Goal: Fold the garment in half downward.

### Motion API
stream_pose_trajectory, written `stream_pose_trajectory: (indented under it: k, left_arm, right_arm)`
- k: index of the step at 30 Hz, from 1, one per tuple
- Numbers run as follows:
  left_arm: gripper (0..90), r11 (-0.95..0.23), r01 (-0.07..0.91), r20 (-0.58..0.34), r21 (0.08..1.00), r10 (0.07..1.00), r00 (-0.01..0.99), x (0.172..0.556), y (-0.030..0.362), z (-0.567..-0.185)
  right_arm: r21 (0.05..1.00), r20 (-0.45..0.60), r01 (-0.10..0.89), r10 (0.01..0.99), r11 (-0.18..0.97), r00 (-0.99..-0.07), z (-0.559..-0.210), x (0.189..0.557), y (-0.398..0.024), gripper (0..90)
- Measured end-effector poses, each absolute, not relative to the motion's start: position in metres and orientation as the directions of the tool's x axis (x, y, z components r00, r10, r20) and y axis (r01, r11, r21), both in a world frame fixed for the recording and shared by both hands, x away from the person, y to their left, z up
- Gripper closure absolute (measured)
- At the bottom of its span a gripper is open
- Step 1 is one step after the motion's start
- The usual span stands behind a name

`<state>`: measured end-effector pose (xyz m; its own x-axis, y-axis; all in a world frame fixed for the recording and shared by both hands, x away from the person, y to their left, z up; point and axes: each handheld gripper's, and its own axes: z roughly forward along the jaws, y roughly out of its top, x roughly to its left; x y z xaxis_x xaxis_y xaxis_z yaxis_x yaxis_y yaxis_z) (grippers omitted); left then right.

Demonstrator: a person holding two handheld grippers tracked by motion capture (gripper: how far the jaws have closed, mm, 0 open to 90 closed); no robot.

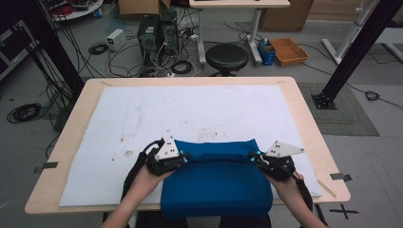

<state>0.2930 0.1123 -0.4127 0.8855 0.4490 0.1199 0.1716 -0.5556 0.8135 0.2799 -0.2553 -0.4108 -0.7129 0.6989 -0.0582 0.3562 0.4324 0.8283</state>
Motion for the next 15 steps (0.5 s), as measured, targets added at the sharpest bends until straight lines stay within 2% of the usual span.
stream_pose_trajectory:
  k: [5,8,11,15]
  left_arm:
    - [86.5,-0.614,0.155,0.146,0.774,0.412,0.899,0.274,0.112,-0.425]
    - [74.2,-0.621,0.181,0.13,0.763,0.422,0.897,0.271,0.115,-0.428]
    - [67.0,-0.59,0.197,0.125,0.783,0.46,0.879,0.274,0.12,-0.424]
    - [57.5,-0.488,0.269,0.069,0.83,0.569,0.819,0.294,0.125,-0.417]
  right_arm:
    - [0.792,-0.073,0.372,0.681,0.483,-0.729,-0.42,0.26,-0.253,86.8]
    - [0.784,-0.077,0.382,0.687,0.489,-0.723,-0.422,0.253,-0.255,80.4]
    - [0.807,-0.075,0.378,0.714,0.454,-0.696,-0.417,0.253,-0.264,73.6]
    - [0.846,-0.042,0.395,0.783,0.358,-0.621,-0.407,0.275,-0.277,65.8]
